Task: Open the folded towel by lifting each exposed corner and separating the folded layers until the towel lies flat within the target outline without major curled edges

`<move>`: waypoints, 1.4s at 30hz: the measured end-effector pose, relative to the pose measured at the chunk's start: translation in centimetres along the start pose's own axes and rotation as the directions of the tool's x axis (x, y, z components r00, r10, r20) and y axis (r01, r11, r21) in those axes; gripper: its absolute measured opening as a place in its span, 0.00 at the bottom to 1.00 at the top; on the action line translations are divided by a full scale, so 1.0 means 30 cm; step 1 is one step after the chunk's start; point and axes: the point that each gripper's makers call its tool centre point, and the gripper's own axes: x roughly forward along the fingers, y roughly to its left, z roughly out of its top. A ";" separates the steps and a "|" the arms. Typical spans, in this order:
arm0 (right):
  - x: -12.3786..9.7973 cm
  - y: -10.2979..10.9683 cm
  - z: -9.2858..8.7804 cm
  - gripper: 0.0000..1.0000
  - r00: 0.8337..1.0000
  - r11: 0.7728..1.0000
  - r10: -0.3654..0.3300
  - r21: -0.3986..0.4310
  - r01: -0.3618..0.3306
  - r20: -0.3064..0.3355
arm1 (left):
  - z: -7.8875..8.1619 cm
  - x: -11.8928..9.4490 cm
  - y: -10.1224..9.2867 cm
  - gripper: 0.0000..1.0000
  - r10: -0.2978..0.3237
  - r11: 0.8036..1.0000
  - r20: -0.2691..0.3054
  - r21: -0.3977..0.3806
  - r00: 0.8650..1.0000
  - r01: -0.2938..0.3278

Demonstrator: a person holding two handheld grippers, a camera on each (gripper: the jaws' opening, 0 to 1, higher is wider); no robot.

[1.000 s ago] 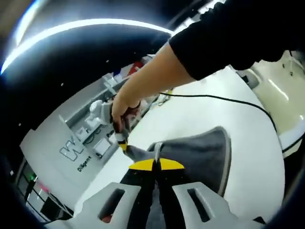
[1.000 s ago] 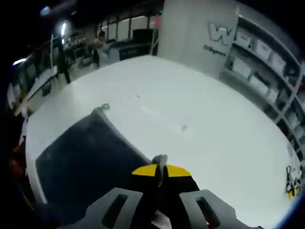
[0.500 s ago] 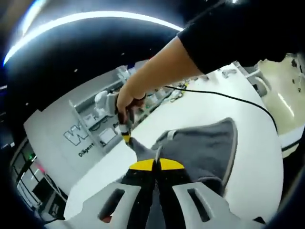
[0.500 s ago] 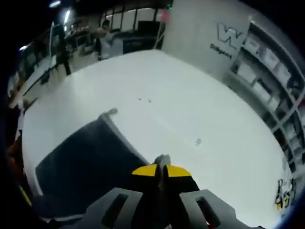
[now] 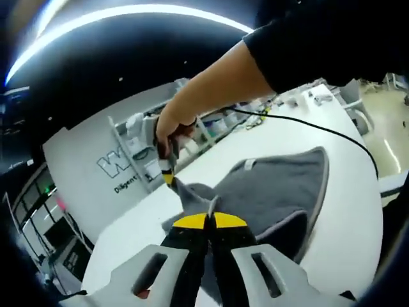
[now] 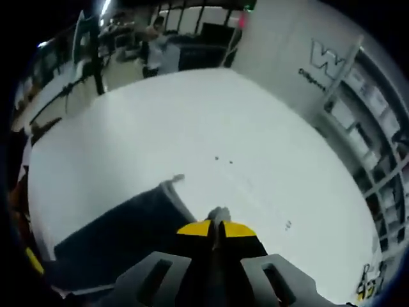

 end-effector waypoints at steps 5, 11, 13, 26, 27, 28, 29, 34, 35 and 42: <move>0.010 0.054 0.091 0.00 1.000 1.000 0.011 -0.026 -0.011 0.014 | -0.032 -0.039 0.068 0.01 0.043 0.999 -0.013 -0.001 0.999 -0.043; 0.049 0.108 0.169 0.00 1.000 0.999 0.018 -0.036 -0.018 0.021 | -0.098 -0.088 0.152 0.01 0.090 0.996 -0.044 -0.011 0.995 -0.091; 0.059 0.128 0.186 0.00 1.000 0.999 0.021 -0.042 -0.021 0.019 | -0.116 -0.096 0.170 0.01 0.099 0.995 -0.052 -0.016 0.994 -0.100; 0.145 0.242 0.298 0.00 0.999 0.994 0.040 -0.102 -0.038 0.017 | -0.228 -0.178 0.285 0.01 0.155 0.987 -0.096 -0.036 0.983 -0.159; 0.152 0.254 0.309 0.00 0.999 0.993 0.043 -0.111 -0.041 0.017 | -0.242 -0.187 0.302 0.01 0.165 0.985 -0.105 -0.041 0.981 -0.170; 0.160 0.267 0.320 0.00 0.999 0.992 0.047 -0.117 -0.045 0.017 | -0.253 -0.196 0.315 0.01 0.172 0.983 -0.110 -0.045 0.979 -0.178; 0.171 0.279 0.331 0.00 0.999 0.991 0.051 -0.121 -0.049 0.015 | -0.265 -0.204 0.320 0.01 0.170 0.983 -0.116 -0.049 0.979 -0.177; 0.218 0.363 0.388 0.00 0.995 0.985 0.102 -0.144 -0.098 0.018 | -0.324 -0.230 0.320 0.01 0.158 0.982 -0.146 -0.077 0.977 -0.171; 0.225 0.375 0.393 0.00 0.995 0.984 0.102 -0.149 -0.098 0.016 | -0.332 -0.234 0.326 0.01 0.162 0.982 -0.150 -0.076 0.975 -0.175; 0.268 0.467 0.438 0.00 0.994 0.977 0.110 -0.188 -0.105 0.016 | -0.356 -0.294 0.380 0.01 0.207 0.972 -0.158 -0.082 0.965 -0.222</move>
